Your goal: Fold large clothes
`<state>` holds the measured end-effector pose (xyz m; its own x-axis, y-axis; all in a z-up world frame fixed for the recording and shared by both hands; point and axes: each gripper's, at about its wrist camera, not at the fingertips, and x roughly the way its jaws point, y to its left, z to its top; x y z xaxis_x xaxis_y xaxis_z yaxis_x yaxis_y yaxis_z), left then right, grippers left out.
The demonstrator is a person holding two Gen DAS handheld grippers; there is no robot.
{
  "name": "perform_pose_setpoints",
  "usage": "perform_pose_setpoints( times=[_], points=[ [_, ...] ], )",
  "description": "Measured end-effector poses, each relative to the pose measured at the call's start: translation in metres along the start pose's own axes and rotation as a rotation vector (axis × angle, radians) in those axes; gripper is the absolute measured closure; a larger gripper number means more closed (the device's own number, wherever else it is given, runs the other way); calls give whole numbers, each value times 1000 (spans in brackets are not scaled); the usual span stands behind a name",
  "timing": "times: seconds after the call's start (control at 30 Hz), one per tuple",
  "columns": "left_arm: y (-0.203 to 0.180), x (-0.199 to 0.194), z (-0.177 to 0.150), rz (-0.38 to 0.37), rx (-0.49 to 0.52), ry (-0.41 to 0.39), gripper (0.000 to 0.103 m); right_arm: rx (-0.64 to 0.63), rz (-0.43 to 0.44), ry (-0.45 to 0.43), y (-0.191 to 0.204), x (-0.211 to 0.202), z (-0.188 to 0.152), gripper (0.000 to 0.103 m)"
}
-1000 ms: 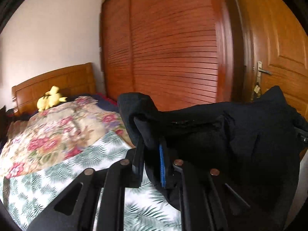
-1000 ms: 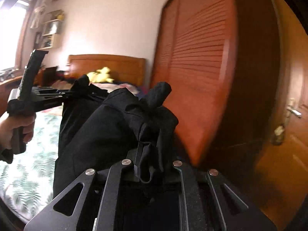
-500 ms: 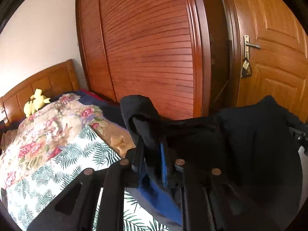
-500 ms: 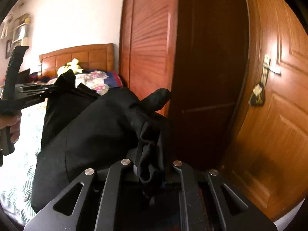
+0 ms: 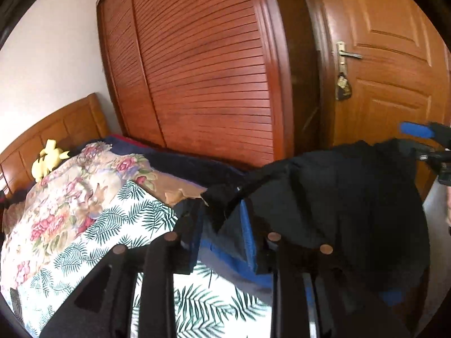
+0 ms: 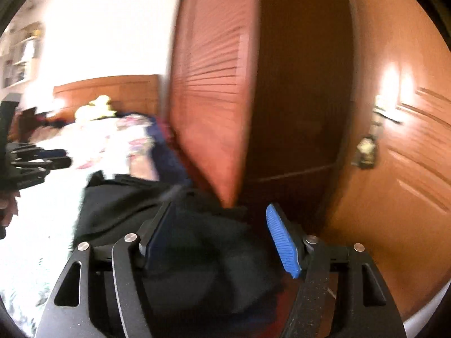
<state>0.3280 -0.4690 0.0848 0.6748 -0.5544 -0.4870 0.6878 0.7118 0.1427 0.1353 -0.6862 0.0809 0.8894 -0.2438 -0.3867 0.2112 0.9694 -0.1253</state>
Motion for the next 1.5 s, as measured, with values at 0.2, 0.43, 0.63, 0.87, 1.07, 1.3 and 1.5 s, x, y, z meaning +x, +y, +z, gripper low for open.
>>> perform_pose_setpoints(
  times=[0.2,0.43,0.63,0.87,1.07,1.3,1.5],
  points=[
    [-4,-51,-27,-51,-6,-34,75,-18,113,97,35,27,-5,35],
    [4,-103,-54,-61,-41,-37,69,17,29,334,28,76,-35,34],
    [16,-156,-79,-36,-93,-60,68,42,-1,288,29,47,-23,35],
    [36,-214,-107,24,-141,-79,67,6,34,160,78,-13,6,34],
    [57,-255,-137,107,-174,-89,67,-3,144,102,144,-44,4,31],
    [78,-285,-184,200,-221,-44,67,17,292,90,222,-57,-26,17],
    [100,-316,-228,307,-290,-22,67,-3,360,85,283,-69,-51,13]
  ],
)
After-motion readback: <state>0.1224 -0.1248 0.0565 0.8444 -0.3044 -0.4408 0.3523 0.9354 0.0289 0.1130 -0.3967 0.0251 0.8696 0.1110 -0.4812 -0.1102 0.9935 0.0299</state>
